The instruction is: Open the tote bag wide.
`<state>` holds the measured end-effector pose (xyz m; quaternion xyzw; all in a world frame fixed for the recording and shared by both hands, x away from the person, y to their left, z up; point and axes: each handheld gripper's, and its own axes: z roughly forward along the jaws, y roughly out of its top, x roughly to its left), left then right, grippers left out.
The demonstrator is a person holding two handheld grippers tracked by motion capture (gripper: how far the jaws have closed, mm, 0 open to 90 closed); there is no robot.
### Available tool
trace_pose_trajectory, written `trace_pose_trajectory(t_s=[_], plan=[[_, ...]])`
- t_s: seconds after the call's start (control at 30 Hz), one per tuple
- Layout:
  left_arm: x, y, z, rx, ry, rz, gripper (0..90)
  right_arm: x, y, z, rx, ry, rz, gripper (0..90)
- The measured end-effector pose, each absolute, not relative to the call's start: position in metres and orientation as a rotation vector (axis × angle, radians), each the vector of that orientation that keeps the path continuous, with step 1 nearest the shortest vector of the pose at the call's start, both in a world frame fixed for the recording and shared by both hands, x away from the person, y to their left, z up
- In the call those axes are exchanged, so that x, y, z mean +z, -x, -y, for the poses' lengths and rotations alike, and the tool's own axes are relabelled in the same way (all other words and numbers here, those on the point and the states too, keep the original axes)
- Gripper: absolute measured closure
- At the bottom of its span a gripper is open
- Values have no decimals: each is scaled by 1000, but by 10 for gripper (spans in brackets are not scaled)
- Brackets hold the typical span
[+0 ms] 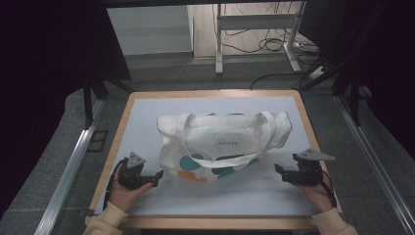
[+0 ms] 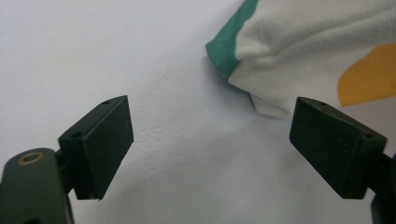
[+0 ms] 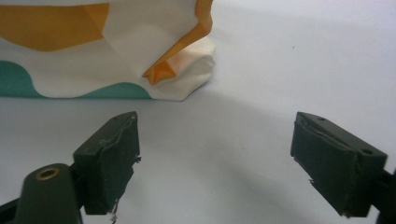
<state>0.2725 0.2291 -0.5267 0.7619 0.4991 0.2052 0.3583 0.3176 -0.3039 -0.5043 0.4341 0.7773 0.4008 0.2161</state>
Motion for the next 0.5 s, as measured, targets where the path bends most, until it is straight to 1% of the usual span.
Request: trace_pose_trajectory(t_s=[0.1,0.2,0.37,0.5], plan=[[-524,-271,-230,541,-1971,-1276,150,-505,-317,303,1132,-1191,-2149,185],[-522,-268,-230,542,-1957,-1272,177,-505,-315,302,1143,-1183,-2159,201],[-518,-264,-230,552,-1936,-1261,187,-502,-313,303,1155,-1180,-2149,234],[-516,-264,-232,547,-1906,-1260,219,-501,-313,305,1162,-1186,-2138,253]])
